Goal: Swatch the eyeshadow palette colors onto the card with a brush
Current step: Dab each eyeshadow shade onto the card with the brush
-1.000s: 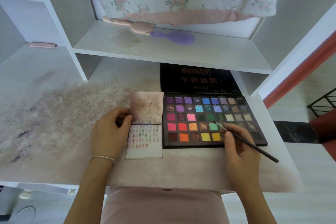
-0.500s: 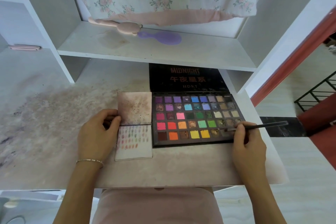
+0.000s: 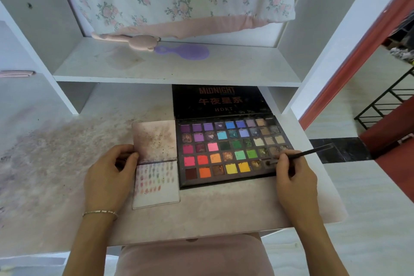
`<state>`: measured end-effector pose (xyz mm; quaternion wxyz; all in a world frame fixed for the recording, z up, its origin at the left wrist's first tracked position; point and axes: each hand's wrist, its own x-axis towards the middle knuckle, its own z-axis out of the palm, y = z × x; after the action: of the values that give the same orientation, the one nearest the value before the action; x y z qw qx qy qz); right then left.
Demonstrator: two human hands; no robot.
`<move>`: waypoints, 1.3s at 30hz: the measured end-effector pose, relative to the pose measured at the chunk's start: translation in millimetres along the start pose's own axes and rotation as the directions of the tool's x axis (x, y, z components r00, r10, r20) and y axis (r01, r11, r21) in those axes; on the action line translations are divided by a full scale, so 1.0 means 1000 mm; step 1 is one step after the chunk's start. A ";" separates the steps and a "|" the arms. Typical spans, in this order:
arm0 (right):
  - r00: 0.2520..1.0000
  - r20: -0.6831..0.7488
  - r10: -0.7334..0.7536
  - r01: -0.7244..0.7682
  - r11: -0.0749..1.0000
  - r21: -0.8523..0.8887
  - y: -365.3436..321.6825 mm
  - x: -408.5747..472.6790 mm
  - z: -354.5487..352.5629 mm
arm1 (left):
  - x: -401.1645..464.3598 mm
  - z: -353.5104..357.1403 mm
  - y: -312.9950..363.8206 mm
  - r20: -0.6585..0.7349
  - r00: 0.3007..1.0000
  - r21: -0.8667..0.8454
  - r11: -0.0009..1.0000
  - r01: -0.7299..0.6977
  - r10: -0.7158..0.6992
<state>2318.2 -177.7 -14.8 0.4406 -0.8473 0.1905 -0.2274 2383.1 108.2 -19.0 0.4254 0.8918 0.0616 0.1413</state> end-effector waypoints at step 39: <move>0.853 0.453 -0.258 0.135 0.949 0.286 -0.072 -0.058 0.084 | 0.004 0.005 -0.007 -0.014 0.999 -0.035 0.999 -0.037 0.036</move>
<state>2326.0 -53.2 -10.7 0.5491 -0.8313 -0.0437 -0.0736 2388.5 110.0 -26.9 0.4382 0.8841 0.0456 0.1560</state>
